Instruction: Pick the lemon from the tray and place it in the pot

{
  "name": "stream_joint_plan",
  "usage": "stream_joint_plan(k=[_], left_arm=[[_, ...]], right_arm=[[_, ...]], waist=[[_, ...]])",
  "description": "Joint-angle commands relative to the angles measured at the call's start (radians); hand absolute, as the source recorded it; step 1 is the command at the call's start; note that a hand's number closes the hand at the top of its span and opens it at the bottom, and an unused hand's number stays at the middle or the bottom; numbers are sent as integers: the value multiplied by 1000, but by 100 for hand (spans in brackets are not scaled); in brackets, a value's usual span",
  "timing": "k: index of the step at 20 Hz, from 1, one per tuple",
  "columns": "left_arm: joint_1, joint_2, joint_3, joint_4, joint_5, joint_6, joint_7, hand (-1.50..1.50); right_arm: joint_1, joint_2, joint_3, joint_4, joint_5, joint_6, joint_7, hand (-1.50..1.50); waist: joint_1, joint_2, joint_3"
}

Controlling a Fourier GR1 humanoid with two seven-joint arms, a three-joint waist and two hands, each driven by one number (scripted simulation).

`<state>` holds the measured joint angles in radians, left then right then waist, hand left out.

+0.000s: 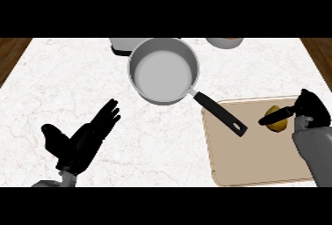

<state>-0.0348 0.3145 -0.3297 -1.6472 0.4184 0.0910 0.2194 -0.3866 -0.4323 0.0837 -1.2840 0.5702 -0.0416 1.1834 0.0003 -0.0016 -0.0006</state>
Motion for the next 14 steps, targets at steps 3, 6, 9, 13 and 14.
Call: stream_joint_plan(k=[3, 6, 9, 13, 14], left_arm=[[29, -25, 0, -42, -20, 2, 3, 0], [23, 11, 59, 40, 14, -91, -41, 0], [-56, -40, 52, 66, -5, -37, 25, 0], [-70, -59, 48, 27, -30, -20, 63, 0], [-53, -57, 58, 101, -48, -64, -22, 0]], right_arm=[[40, 37, -31, -13, 39, 9, 139, -150], [3, 46, -61, 32, 38, 36, 122, -150], [23, 73, -57, 53, 77, 17, 110, -150], [7, 60, -99, 57, 75, 62, 94, -150], [-43, 97, -104, 124, 89, 28, 88, -150]], waist=[[1, -1, 0], [4, 2, 0], [-2, 2, 0], [-3, 0, 0], [2, 2, 0]])
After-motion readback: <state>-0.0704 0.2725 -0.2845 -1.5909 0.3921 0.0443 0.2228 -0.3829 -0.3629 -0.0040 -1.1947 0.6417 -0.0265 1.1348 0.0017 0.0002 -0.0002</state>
